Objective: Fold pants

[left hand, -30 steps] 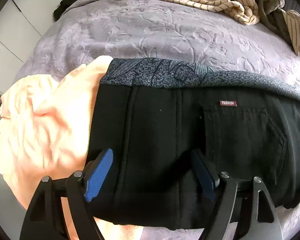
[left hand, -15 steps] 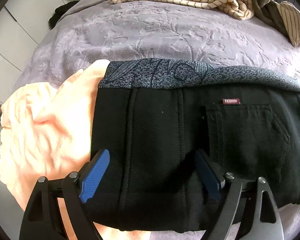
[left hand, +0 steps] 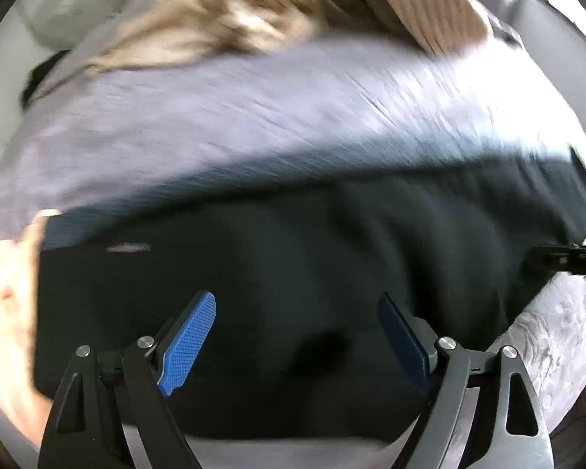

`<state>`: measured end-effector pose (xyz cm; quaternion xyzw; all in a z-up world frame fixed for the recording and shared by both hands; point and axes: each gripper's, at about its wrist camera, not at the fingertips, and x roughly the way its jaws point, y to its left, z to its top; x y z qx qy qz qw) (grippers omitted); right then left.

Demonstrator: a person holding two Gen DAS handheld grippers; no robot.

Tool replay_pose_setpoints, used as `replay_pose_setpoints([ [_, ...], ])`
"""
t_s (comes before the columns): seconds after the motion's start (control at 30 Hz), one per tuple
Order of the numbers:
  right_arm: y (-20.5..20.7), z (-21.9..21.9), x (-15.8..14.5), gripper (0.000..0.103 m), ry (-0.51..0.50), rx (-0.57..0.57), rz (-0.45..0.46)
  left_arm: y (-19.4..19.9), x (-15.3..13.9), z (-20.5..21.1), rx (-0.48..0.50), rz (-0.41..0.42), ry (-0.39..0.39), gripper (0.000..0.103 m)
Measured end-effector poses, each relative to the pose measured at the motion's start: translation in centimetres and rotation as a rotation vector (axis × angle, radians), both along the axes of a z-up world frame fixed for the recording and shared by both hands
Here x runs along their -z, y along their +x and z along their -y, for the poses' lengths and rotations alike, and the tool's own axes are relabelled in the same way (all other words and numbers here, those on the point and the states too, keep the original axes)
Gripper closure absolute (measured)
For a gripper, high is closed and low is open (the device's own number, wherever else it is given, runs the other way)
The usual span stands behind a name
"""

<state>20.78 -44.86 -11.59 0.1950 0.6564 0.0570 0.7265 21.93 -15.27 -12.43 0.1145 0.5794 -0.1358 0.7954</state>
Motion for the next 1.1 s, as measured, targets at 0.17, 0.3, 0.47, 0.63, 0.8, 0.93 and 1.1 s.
replay_pose_setpoints([
  [0.17,-3.2,0.9,2.1,0.069,0.045,-0.006,0.038,-2.5,2.6,0.4,0.064,0.006,0.065,0.016],
  [0.3,-4.3,2.1,1.6,0.068,0.095,0.006,-0.022,-2.3,1.1,-0.6,0.06,-0.042,0.047,0.016],
  [0.47,-1.3,2.0,-2.0,0.061,0.08,-0.014,0.095,0.6,-2.5,-0.2,0.007,0.071,-0.016,0.016],
  [0.63,5.4,-0.2,-1.3,0.054,0.044,-0.081,0.136,6.7,-0.7,0.5,-0.131,0.099,0.028,0.016],
  [0.8,9.3,-2.0,1.6,0.059,-0.025,-0.107,0.114,10.0,2.3,-2.4,-0.27,0.086,0.117,0.016],
  [0.93,10.4,0.5,1.5,0.064,-0.072,-0.008,0.139,10.3,2.4,-5.1,-0.321,0.08,0.146,0.016],
  [1.1,9.7,5.2,0.2,0.053,-0.055,0.143,0.109,8.5,0.1,-6.8,-0.291,0.106,0.171,0.016],
])
